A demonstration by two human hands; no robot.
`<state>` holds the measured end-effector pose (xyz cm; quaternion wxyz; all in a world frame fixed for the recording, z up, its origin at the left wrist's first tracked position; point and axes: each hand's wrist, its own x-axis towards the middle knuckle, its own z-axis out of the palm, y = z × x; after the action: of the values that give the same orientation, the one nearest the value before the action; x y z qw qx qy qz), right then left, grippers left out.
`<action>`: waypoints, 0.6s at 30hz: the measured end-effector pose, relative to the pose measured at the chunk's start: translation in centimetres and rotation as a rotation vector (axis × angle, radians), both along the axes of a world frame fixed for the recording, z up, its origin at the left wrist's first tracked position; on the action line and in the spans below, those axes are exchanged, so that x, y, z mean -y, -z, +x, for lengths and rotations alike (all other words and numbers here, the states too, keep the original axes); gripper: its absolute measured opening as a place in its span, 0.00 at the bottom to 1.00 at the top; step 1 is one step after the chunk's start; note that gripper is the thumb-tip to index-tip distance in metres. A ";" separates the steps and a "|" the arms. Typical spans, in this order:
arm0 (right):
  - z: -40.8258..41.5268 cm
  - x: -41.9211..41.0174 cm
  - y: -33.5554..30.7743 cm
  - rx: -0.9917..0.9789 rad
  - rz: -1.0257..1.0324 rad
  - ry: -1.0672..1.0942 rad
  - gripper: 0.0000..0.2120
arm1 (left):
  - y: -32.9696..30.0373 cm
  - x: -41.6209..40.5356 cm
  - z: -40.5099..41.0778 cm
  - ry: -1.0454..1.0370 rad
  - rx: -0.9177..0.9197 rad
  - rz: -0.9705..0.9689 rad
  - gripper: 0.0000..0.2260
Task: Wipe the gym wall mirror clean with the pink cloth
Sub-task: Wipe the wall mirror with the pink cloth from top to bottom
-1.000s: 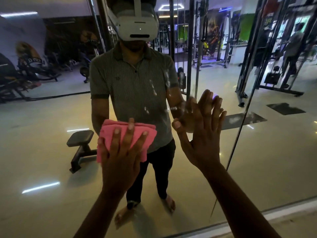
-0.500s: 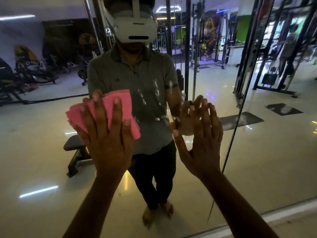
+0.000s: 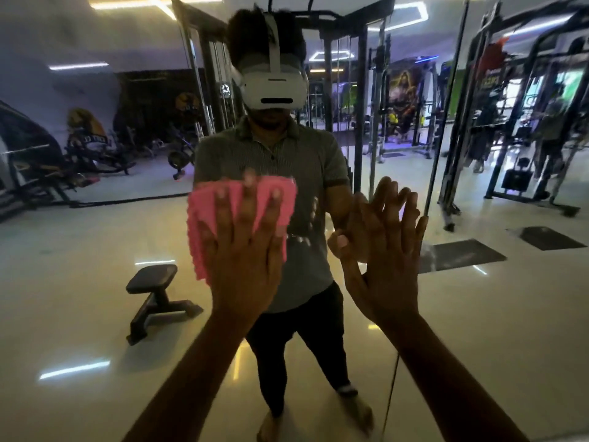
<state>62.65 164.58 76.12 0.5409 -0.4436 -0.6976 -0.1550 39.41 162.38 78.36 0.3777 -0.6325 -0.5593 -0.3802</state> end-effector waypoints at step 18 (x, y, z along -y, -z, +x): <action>4.2 -1.6 1.2 0.045 0.002 -0.106 0.34 | 2.2 0.9 2.0 -0.049 0.078 -0.052 0.26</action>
<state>66.88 166.21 74.87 0.5330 -0.4019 -0.7320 -0.1365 41.43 161.45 76.17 0.3481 -0.6129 -0.5984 -0.3808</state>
